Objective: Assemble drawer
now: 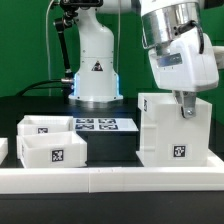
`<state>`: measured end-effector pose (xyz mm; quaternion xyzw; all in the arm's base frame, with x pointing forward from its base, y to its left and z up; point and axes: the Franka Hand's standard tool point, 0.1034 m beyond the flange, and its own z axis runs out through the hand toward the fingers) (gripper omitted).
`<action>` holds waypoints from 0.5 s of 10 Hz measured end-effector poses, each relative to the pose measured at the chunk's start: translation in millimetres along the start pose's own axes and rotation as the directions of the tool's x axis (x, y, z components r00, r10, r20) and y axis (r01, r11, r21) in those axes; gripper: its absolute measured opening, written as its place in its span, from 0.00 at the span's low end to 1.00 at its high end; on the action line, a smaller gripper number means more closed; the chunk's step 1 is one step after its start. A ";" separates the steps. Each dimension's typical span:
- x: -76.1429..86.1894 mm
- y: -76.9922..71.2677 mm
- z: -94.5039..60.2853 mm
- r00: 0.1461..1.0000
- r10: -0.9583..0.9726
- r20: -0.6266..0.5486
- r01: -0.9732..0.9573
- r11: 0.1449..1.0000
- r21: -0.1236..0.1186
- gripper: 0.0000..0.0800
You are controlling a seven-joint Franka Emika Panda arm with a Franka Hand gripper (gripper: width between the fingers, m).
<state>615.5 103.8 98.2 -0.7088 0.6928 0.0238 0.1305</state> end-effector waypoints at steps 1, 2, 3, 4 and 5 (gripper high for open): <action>0.4 -7.9 0.9 1.000 0.002 0.001 -0.002 1.000 0.008 0.06; 0.8 -14.5 1.7 1.000 0.004 0.004 -0.004 1.000 0.009 0.06; 1.2 -20.9 2.6 1.000 0.005 0.008 -0.005 1.000 0.005 0.06; 1.5 -26.7 3.2 1.000 0.005 0.010 -0.005 1.000 0.010 0.06; 1.7 -29.8 3.3 1.000 0.002 0.015 -0.002 1.000 -0.001 0.06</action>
Offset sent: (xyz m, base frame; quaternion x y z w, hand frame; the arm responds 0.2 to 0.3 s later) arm 0.0295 0.0045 -0.0072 -0.0080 -0.0109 0.0358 0.9993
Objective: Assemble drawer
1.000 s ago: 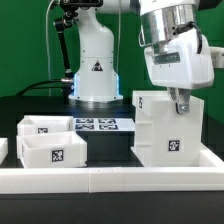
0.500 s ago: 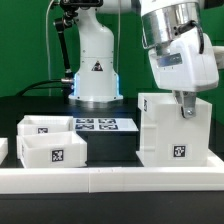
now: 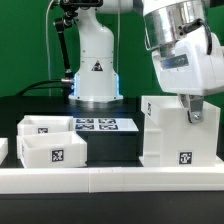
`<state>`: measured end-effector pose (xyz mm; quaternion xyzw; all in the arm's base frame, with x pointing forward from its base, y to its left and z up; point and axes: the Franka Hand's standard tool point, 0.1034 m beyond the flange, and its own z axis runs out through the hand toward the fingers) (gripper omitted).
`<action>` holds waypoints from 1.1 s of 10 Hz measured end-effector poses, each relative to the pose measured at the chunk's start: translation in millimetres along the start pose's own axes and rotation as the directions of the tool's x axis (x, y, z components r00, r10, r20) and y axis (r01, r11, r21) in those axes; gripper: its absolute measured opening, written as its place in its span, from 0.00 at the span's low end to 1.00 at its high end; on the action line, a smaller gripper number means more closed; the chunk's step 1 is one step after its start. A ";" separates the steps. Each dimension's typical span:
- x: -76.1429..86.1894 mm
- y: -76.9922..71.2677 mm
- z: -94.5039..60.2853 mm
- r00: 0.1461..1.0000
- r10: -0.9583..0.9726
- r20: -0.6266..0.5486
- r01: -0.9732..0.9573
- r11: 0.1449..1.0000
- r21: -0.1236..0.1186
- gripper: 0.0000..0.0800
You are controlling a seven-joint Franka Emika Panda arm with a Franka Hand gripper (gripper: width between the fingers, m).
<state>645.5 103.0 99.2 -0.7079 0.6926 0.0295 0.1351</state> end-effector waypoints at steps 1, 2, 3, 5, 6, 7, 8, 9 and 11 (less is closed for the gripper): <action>-0.1 -0.3 -0.3 1.000 -0.002 0.003 0.002 1.000 -0.009 0.06; -0.2 -0.4 -0.3 1.000 -0.005 0.003 0.005 1.000 -0.009 0.09; -0.4 -0.2 -0.1 1.000 -0.010 0.003 0.010 1.000 -0.009 0.09; -0.5 -0.6 -2.2 0.999 -0.043 0.004 0.043 0.999 -0.008 0.31; 0.1 -0.2 -7.4 0.993 -0.117 0.005 0.117 0.993 -0.007 0.53; 0.6 -0.4 -14.7 0.985 -0.172 0.004 0.172 0.985 0.001 0.70; 0.5 1.1 -22.4 0.977 -0.213 0.004 0.213 0.977 0.008 0.70; -0.5 1.5 -33.0 0.966 -0.258 0.003 0.258 0.966 0.017 0.79; 0.2 0.7 -45.9 0.941 -0.337 -0.001 0.337 0.941 0.033 0.81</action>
Offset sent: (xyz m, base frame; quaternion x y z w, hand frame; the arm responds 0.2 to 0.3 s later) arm 0.0000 0.0000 0.0000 0.0000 0.0000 0.0000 1.0000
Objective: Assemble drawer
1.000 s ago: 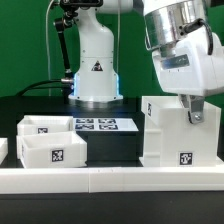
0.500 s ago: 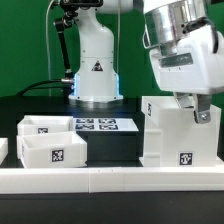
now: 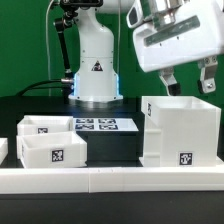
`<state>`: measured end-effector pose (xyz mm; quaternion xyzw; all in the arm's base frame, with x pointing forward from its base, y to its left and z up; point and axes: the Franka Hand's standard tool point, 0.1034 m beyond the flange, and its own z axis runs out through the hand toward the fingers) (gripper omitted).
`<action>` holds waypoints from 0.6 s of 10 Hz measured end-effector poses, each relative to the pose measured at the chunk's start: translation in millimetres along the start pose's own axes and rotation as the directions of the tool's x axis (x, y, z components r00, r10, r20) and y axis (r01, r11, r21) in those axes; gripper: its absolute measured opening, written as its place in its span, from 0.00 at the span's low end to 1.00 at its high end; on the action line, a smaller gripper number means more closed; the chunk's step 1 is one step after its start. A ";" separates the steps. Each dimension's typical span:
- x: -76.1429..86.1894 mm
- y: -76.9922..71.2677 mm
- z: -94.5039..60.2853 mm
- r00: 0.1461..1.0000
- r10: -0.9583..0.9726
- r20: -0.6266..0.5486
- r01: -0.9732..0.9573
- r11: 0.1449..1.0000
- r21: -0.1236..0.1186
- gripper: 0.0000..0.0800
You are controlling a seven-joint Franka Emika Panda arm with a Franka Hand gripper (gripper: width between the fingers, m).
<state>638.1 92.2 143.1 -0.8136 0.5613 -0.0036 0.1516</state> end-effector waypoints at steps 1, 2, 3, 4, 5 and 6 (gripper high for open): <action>-1.0 1.2 3.0 1.000 -0.001 0.002 0.001 1.000 -0.004 0.81; -1.0 1.4 3.3 1.000 -0.001 0.002 0.001 1.000 -0.005 0.81; -1.0 1.4 3.3 1.000 -0.003 0.002 0.003 1.000 -0.005 0.81; -1.0 1.6 3.6 1.000 -0.031 0.002 0.031 1.000 -0.006 0.81; -0.7 1.7 3.6 0.999 -0.035 0.002 0.035 0.999 -0.006 0.81; 2.8 6.4 2.1 0.978 -0.209 0.015 0.209 0.978 -0.020 0.81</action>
Offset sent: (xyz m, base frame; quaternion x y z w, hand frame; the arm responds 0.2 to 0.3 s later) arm 0.0000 0.0000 0.0000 0.0000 0.0000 -0.0650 0.9979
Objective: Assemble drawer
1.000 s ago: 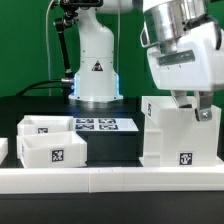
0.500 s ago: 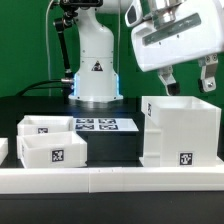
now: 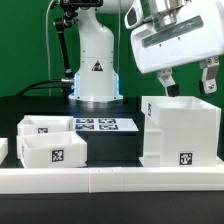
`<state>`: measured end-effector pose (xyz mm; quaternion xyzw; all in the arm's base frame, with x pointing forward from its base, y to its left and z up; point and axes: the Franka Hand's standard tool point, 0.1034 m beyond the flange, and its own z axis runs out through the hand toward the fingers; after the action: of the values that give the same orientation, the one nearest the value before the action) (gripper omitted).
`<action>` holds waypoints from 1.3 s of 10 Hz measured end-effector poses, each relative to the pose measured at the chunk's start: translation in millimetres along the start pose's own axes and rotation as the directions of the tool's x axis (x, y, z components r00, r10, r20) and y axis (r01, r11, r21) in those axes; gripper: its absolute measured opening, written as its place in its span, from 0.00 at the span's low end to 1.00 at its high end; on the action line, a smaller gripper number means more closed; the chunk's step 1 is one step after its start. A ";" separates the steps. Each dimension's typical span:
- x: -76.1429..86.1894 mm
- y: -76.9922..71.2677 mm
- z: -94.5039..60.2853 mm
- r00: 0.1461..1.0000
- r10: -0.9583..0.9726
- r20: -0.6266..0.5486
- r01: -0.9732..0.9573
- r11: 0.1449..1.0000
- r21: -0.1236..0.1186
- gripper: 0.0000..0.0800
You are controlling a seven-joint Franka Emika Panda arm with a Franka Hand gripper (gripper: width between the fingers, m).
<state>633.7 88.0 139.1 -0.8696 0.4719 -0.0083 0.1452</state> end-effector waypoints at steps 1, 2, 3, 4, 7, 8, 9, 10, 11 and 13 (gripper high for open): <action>3.0 4.9 -4.2 0.990 -0.142 0.015 0.142 0.990 -0.009 0.81; 5.2 8.3 -8.3 0.968 -0.250 0.026 0.250 0.968 -0.012 0.81; 5.4 8.5 -7.6 0.954 -0.299 0.025 0.299 0.954 -0.011 0.81; 5.3 8.9 -6.9 0.933 -0.359 0.027 0.359 0.933 -0.010 0.81; 7.8 24.4 -9.2 0.727 -0.683 0.073 0.686 0.727 -0.033 0.81; 10.0 38.1 -12.5 0.633 -0.770 0.080 0.774 0.632 -0.033 0.81; 12.9 51.8 -17.5 0.568 -0.818 0.091 0.822 0.568 -0.034 0.81; 19.6 64.5 -23.7 0.474 -0.874 0.104 0.880 0.473 -0.038 0.81; 31.2 81.5 -29.2 0.398 -0.910 0.112 0.917 0.397 -0.035 0.81; 39.6 92.3 -28.2 0.423 -0.899 0.114 0.906 0.422 -0.033 0.81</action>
Offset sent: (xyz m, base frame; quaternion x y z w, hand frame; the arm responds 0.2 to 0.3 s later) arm 0.0000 0.0000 0.0000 0.0000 0.0000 -0.1296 0.9916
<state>575.8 1.2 137.2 -0.9920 -0.0738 -0.0293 0.0979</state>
